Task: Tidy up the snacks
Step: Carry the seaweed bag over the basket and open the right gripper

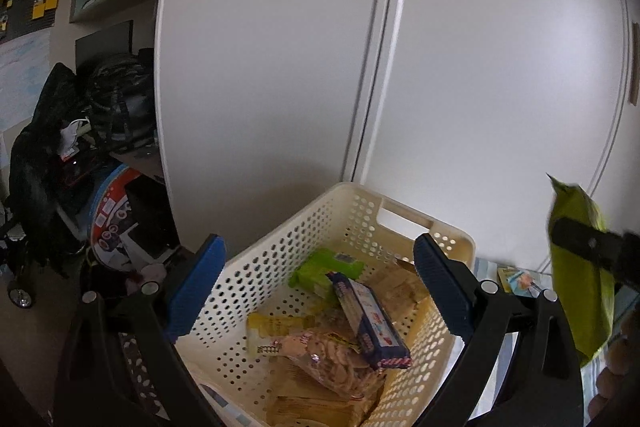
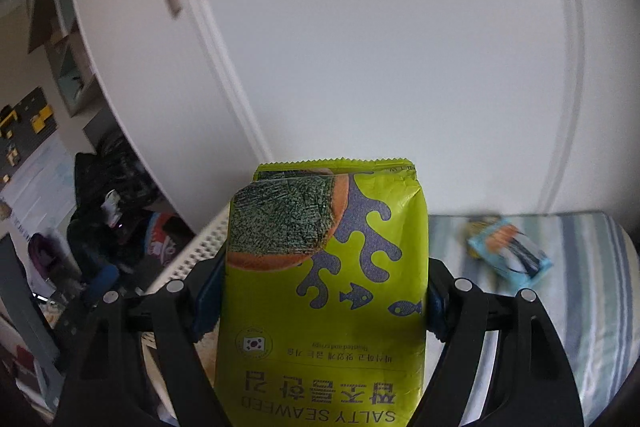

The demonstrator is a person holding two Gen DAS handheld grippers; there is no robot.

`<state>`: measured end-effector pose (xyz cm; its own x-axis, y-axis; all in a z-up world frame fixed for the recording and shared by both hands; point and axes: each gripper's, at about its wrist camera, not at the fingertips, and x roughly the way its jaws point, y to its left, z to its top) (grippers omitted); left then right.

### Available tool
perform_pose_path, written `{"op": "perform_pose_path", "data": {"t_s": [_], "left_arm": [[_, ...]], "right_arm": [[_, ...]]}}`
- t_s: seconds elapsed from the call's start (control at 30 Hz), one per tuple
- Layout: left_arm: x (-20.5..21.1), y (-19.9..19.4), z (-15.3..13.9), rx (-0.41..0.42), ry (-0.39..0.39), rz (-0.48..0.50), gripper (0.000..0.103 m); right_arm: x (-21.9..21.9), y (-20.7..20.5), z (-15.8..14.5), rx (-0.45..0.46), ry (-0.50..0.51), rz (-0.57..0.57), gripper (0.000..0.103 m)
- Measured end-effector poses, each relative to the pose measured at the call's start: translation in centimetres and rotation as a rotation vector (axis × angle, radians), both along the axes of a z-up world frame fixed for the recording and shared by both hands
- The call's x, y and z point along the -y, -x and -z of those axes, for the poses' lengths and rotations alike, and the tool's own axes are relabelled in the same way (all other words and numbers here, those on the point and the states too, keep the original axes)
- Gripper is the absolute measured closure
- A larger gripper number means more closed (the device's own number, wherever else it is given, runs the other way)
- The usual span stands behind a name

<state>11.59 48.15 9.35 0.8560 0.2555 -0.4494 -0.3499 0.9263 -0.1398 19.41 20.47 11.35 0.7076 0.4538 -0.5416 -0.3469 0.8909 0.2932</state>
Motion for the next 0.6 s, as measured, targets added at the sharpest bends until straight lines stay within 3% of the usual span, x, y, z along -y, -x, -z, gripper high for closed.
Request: {"op": "perform_pose_path", "data": {"t_s": [0.17, 0.43, 0.5, 0.6], "left_arm": [[-1.6, 0.2, 0.1, -0.001, 0.029, -0.032, 0.007], [-4.0, 0.9, 0.1, 0.004, 0.069, -0.105, 0.004], [-4.2, 1.1, 0.1, 0.006, 0.068, -0.113, 0.004], [-4.4, 1.1, 0.0, 0.007, 0.065, -0.119, 0.003]], "right_arm": [[-5.2, -1.0, -0.2, -0.009, 0.015, -0.062, 0.026], [-9.9, -3.4, 1.5, -0.076, 0.046, -0.087, 0.024], [-10.8, -4.0, 2.0, -0.102, 0.031, -0.096, 0.015], [-11.0, -4.3, 2.5, -0.111, 0.027, -0.095, 0.014]]}}
